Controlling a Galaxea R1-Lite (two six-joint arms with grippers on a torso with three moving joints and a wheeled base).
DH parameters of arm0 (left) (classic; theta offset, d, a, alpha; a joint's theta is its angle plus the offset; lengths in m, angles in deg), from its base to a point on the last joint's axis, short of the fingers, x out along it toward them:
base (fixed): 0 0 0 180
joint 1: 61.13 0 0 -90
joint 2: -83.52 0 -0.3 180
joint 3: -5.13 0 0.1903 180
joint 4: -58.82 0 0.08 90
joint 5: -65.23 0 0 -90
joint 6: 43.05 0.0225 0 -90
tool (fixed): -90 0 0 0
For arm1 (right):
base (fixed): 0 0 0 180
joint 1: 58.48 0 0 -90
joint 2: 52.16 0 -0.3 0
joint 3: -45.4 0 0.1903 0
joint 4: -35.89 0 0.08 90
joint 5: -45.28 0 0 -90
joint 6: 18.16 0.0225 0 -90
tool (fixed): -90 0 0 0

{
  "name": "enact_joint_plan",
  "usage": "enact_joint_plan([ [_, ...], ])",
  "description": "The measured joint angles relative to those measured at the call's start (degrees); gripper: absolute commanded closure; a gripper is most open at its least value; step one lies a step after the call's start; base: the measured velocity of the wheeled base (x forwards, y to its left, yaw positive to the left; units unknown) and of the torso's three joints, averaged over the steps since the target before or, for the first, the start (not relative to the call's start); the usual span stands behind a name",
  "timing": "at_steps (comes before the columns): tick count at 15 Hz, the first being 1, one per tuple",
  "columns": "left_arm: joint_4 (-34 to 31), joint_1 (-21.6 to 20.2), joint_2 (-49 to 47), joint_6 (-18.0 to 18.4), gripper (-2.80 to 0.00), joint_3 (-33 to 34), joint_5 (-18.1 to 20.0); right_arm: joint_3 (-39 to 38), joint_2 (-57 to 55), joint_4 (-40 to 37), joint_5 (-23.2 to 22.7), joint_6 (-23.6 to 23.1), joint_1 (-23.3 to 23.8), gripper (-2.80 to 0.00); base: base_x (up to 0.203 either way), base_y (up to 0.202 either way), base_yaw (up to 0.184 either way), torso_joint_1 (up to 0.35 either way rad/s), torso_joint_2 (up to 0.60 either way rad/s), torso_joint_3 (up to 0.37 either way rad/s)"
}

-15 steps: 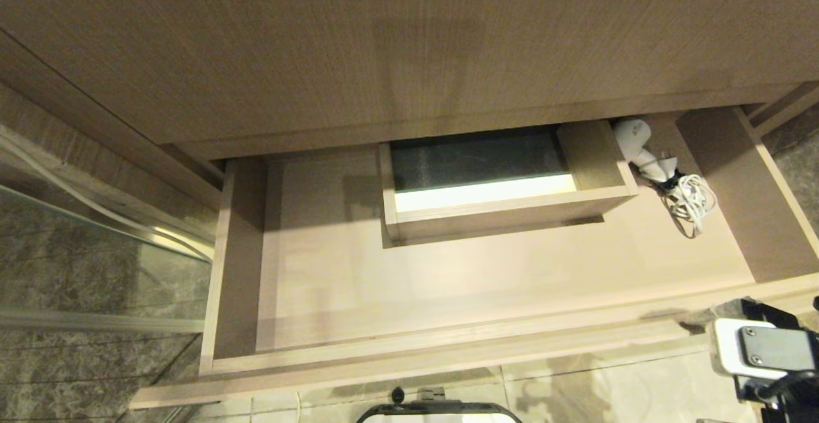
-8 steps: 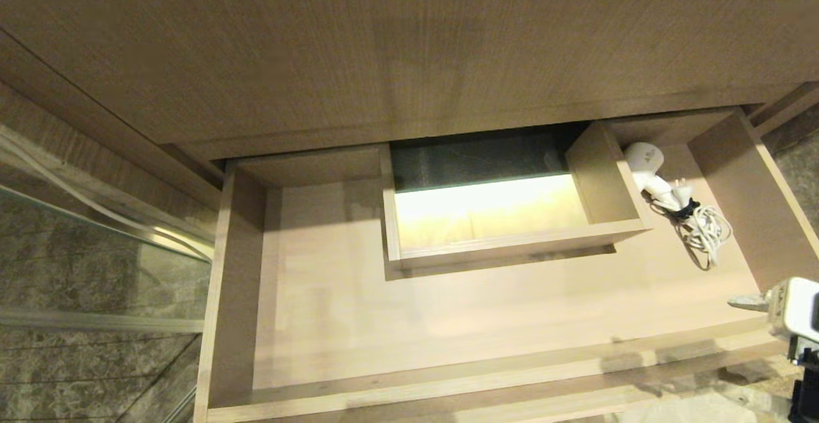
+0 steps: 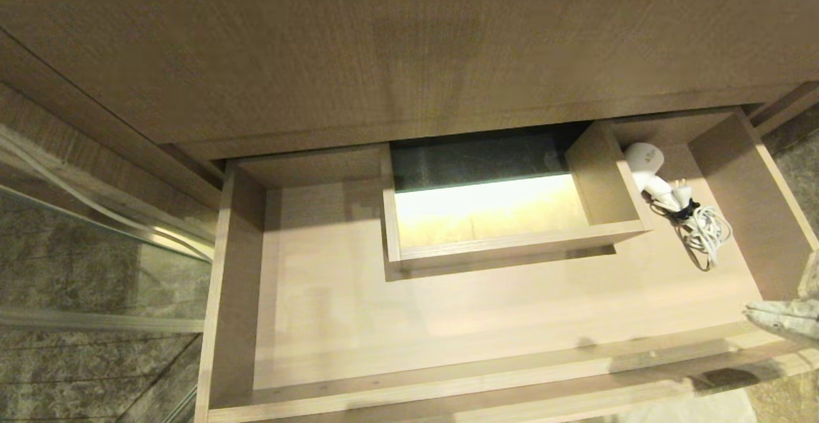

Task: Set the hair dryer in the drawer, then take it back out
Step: Take the hairdryer out

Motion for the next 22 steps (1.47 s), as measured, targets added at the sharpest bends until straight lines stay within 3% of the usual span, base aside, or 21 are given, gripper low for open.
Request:
enact_joint_plan([
  [5, 0.0, 0.0, 0.0, 0.0, 0.00, 0.0, 0.0, 12.2, -5.3, -0.3, -0.3, 0.0, 8.8, 0.00, 0.000, 0.000, 0.000, 0.000, 0.00, 0.000],
  [10, 0.0, 0.0, 0.0, 0.0, 0.00, 0.0, 0.0, 24.8, -17.7, -0.9, -0.1, 0.1, 18.3, 0.00, 0.000, 0.000, 0.000, 0.000, 0.00, 0.000],
  [17, 0.0, 0.0, 0.0, 0.0, 0.00, 0.0, 0.0, 38.0, -37.9, -1.0, 0.2, 7.1, 24.1, 0.00, 0.000, 0.000, 0.000, 0.000, 0.00, 0.000],
  [18, 0.0, 0.0, 0.0, 0.0, 0.00, 0.0, 0.0, 38.9, -40.1, -0.9, 0.2, 8.4, 24.3, -2.80, 0.000, 0.000, 0.000, 0.000, 0.00, 0.000],
  [22, 0.0, 0.0, 0.0, 0.0, 0.00, 0.0, 0.0, 40.5, -45.9, -0.3, 0.0, 9.2, 24.3, -2.80, 0.000, 0.000, 0.000, 0.000, 0.00, 0.000],
])
